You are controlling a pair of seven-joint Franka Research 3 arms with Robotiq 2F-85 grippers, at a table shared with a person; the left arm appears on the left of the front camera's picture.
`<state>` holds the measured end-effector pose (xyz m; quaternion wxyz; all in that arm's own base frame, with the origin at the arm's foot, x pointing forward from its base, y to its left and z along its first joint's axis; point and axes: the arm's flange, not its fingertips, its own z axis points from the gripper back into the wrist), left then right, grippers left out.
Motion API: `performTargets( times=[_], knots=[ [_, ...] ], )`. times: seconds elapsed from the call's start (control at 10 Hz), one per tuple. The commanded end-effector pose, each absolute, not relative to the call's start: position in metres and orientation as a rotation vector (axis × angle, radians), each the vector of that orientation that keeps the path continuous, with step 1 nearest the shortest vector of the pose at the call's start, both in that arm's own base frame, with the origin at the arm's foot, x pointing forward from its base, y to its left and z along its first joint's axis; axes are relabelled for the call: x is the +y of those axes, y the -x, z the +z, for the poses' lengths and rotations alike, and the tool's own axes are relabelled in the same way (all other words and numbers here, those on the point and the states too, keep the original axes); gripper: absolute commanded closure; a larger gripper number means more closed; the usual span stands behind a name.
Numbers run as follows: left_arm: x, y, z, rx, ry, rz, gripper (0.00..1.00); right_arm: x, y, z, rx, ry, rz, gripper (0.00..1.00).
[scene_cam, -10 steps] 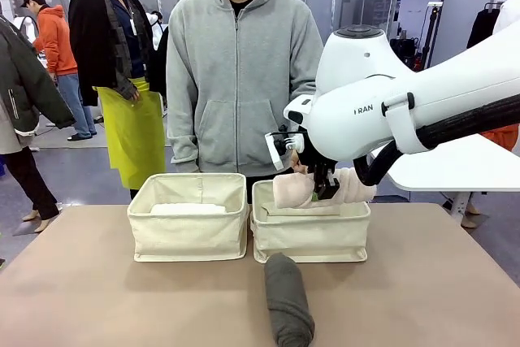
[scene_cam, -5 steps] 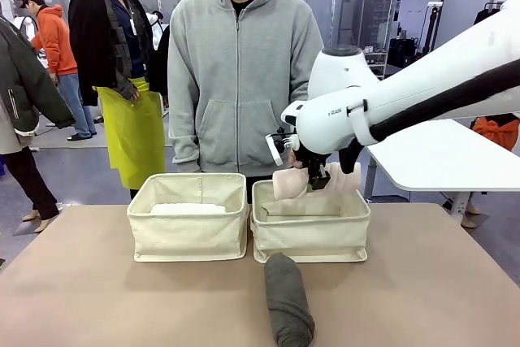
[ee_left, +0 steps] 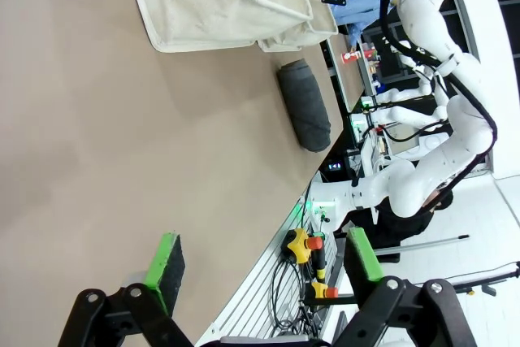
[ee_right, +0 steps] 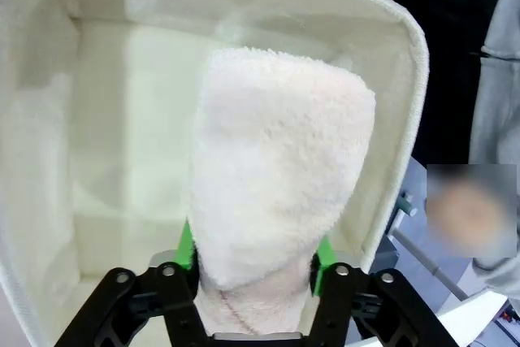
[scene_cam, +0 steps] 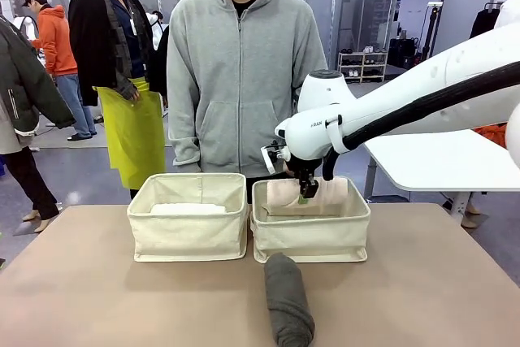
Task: Divide the towels into two baskets.
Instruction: Pick up one hotel-folded towel from the bottom of the table and place it in the Fabric basket indicated by the person.
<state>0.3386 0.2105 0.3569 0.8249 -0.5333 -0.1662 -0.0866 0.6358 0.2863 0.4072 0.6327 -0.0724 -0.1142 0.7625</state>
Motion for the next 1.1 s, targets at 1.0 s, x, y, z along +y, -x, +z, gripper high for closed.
performTargets(
  times=[1.0],
  knots=[
    [0.212,-0.337,0.360,-0.367,1.136,-0.180,0.00,0.292,-0.639,0.412,-0.242,0.148,1.746,0.00]
  ],
)
